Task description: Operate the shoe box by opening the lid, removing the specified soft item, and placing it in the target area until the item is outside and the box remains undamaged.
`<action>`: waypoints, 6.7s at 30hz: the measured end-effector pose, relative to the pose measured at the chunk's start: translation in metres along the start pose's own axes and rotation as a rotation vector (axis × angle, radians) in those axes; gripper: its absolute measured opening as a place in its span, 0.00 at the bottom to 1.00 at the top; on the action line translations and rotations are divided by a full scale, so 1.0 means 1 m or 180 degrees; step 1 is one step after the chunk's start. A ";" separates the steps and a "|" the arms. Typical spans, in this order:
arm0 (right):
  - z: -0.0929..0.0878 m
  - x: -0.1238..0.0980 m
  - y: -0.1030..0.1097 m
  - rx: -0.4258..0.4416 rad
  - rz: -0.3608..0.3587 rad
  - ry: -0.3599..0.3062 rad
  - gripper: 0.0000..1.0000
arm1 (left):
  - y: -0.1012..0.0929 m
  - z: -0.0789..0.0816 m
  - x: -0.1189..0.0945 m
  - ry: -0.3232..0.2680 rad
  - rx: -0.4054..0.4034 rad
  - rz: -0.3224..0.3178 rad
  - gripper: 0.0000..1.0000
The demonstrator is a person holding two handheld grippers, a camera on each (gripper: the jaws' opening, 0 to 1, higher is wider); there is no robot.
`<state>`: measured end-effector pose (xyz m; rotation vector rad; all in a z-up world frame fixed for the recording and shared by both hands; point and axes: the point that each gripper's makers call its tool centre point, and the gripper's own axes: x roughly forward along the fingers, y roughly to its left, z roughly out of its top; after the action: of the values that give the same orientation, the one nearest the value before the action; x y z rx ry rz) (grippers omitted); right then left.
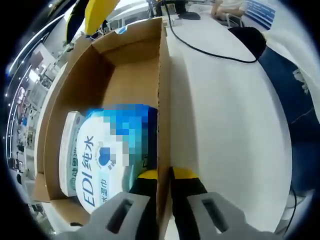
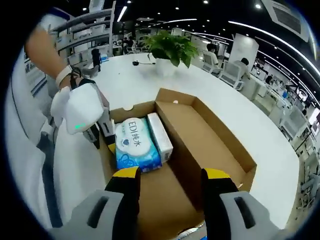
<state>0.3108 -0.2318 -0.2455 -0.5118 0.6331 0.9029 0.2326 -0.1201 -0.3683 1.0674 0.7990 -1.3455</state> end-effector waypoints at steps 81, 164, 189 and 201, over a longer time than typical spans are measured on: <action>-0.013 0.087 -0.001 -0.0374 0.0071 0.0463 0.20 | 0.003 0.001 0.001 -0.0072 -0.0051 -0.0021 0.03; -0.086 0.066 0.014 0.0666 -0.0045 0.0876 0.35 | 0.001 -0.001 0.000 -0.0006 -0.0029 -0.0019 0.03; -0.086 0.061 0.014 0.0786 -0.0101 0.0827 0.22 | 0.001 -0.002 0.000 -0.0003 -0.0019 0.0004 0.03; -0.065 0.044 0.008 0.0915 -0.0157 0.0734 0.21 | 0.001 -0.001 0.000 -0.0004 -0.0020 -0.0004 0.03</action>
<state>0.3057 -0.2449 -0.3232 -0.3729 0.9403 0.6964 0.2335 -0.1191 -0.3683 1.0613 0.8026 -1.3437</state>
